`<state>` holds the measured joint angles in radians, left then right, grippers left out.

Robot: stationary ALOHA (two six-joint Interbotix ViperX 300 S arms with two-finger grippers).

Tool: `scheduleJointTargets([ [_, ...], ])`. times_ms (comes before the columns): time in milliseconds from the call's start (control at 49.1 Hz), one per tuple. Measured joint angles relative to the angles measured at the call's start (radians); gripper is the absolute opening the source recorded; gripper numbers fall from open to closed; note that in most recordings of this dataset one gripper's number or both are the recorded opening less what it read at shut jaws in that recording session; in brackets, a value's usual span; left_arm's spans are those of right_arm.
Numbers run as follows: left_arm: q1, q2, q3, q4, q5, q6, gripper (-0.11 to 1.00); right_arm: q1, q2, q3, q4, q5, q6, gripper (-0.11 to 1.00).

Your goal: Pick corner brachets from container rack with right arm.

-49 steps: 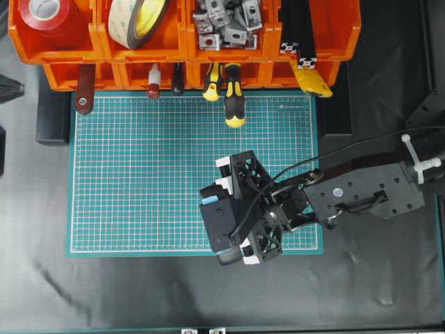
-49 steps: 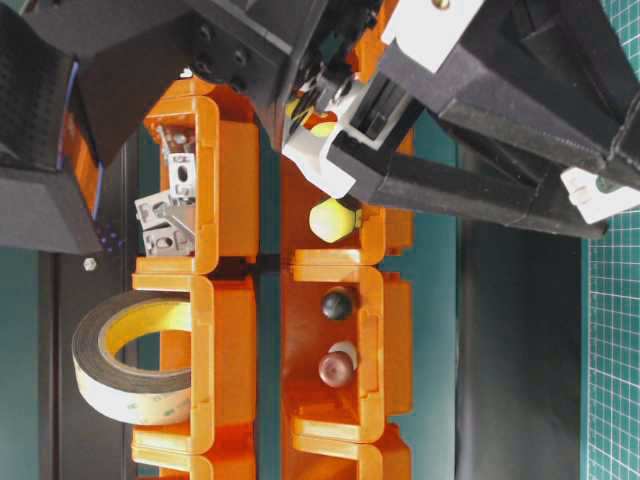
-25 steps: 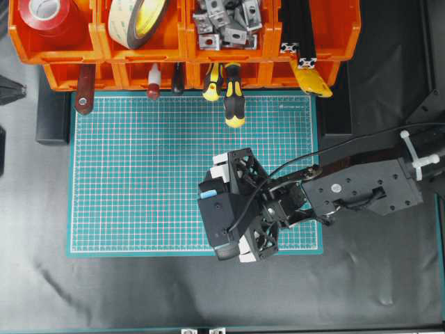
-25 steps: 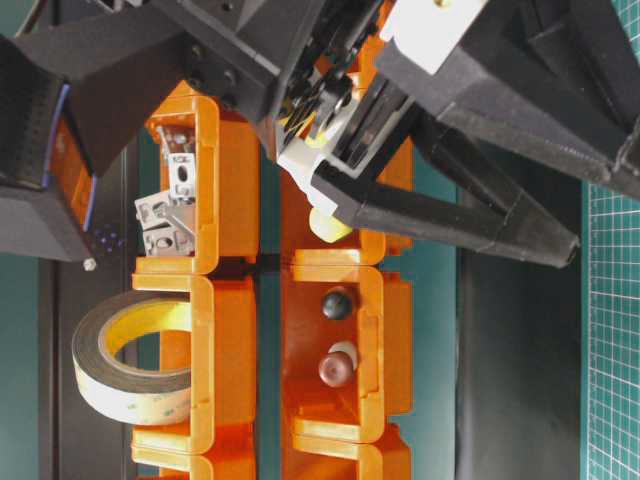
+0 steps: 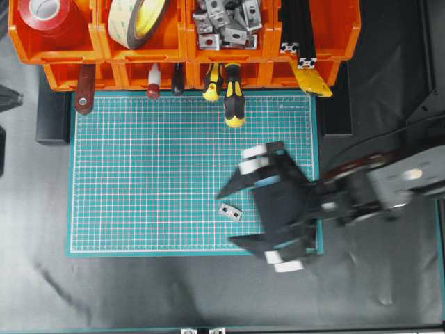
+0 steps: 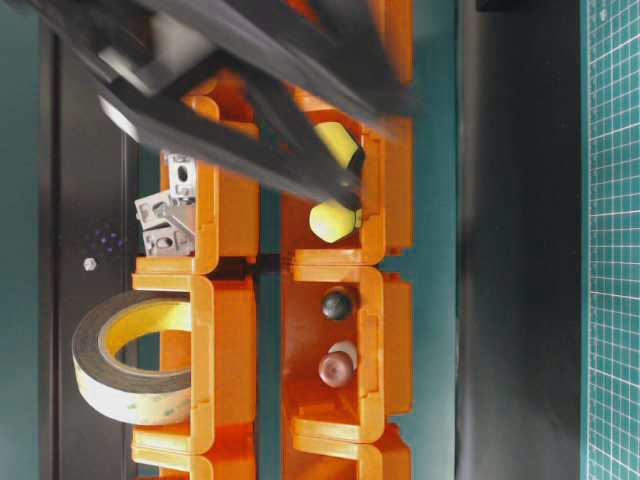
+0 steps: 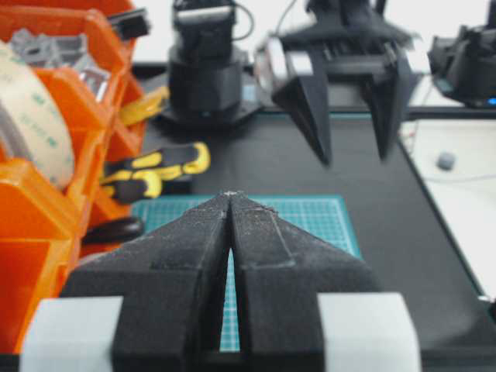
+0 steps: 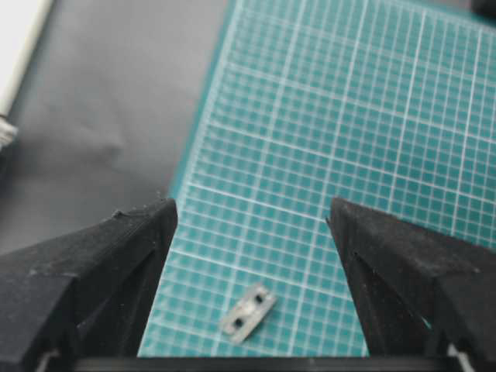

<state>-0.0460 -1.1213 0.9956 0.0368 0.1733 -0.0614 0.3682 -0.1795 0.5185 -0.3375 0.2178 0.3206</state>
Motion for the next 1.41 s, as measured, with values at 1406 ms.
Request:
scheduleJointTargets([
  [1406,-0.018,-0.043,0.015,0.0,0.049,-0.002,0.0,-0.037,-0.985,0.4,0.005,0.137,0.041,0.7],
])
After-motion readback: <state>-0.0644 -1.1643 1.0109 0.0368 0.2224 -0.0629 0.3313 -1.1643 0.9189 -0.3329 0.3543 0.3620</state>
